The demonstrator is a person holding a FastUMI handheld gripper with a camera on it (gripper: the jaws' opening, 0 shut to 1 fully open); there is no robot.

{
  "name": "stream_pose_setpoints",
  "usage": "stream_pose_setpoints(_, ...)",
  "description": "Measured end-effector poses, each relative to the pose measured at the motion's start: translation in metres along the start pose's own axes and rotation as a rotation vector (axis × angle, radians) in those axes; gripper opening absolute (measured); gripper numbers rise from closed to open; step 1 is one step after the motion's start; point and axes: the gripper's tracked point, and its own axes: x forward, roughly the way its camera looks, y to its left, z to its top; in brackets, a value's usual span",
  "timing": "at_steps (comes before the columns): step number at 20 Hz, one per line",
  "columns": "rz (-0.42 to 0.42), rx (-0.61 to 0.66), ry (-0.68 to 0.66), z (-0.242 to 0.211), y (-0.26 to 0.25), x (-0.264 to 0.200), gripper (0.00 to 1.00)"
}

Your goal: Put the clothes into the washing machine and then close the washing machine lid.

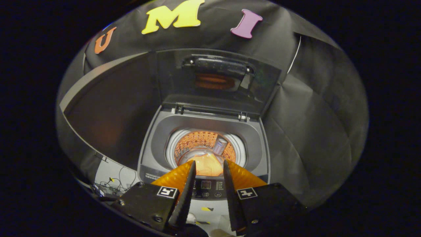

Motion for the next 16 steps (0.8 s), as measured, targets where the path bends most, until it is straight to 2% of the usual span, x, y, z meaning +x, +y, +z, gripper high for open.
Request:
stream_pose_setpoints(5,-0.021,0.013,-0.085,0.021,0.012,-0.052,0.52)
stream_pose_setpoints(11,-0.082,0.014,-0.192,0.068,0.012,-0.110,0.52)
stream_pose_setpoints(16,-0.102,0.073,-0.247,0.112,0.008,-0.129,0.53)
